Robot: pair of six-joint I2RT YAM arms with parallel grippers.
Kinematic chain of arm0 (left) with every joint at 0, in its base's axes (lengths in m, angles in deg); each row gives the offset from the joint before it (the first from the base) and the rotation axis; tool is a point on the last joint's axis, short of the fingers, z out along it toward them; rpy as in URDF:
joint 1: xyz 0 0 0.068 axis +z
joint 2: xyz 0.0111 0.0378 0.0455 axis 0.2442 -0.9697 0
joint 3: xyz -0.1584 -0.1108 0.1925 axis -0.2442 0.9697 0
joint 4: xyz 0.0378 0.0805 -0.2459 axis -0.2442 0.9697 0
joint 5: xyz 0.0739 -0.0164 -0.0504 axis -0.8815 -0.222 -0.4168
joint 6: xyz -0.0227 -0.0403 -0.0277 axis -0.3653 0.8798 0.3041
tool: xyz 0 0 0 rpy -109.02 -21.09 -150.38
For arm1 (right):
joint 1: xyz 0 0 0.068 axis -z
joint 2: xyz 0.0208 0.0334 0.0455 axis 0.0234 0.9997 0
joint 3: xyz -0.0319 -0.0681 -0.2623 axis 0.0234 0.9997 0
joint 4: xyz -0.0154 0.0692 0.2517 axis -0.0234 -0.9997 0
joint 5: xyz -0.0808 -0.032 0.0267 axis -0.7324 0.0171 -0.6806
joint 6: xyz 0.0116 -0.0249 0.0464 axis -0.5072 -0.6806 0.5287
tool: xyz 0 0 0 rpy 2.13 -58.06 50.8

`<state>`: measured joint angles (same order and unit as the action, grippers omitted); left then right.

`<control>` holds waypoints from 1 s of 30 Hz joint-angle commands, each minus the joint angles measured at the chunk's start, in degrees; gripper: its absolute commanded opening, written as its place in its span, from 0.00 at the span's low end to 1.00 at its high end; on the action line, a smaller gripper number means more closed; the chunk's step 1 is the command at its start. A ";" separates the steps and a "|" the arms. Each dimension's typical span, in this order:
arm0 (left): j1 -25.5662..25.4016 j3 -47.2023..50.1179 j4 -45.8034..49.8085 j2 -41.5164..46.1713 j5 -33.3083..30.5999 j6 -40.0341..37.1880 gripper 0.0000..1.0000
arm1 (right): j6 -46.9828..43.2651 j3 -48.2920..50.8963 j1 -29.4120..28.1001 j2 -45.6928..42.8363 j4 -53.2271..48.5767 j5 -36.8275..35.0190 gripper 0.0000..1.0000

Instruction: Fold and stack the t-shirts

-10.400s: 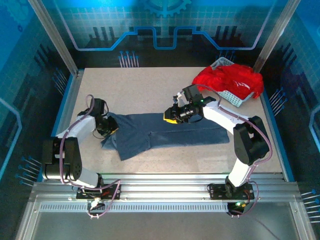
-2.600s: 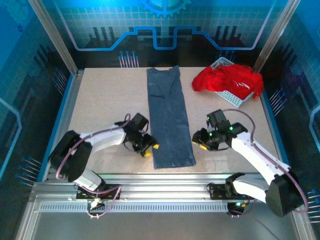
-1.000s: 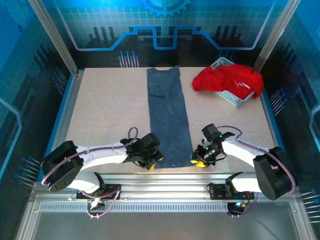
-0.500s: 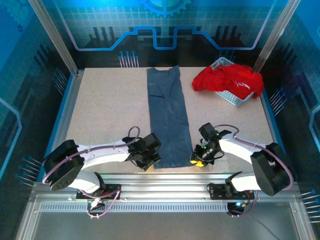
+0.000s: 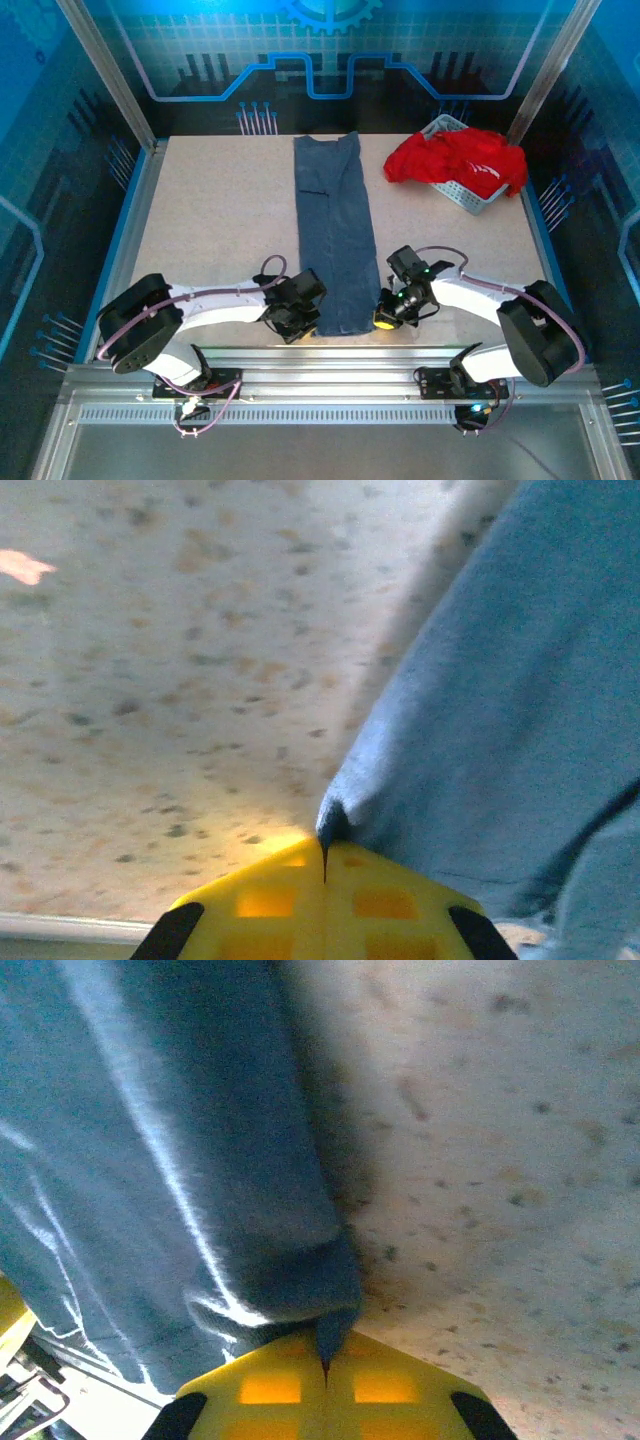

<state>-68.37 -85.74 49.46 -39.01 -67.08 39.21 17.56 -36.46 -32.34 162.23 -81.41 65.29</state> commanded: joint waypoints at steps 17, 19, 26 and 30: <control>-3.33 9.82 -5.19 21.50 -2.70 0.36 0.00 | 0.42 -1.39 -9.16 -18.59 -15.41 1.23 0.00; -2.13 9.33 -5.09 22.46 -3.58 0.69 0.00 | 0.26 -3.04 -7.85 -18.06 -15.41 0.92 0.00; 10.37 4.61 -7.08 21.74 0.11 -3.54 0.00 | -4.34 -13.64 -0.31 -9.67 -16.62 0.15 0.00; 18.10 -1.49 -6.83 16.75 4.86 -8.30 0.00 | -7.15 -22.01 3.57 -3.05 -17.60 -0.39 0.00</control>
<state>-53.66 -82.77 43.69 -19.78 -66.05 35.78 13.60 -53.88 -30.75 156.26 -96.95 65.24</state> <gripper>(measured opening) 0.053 0.056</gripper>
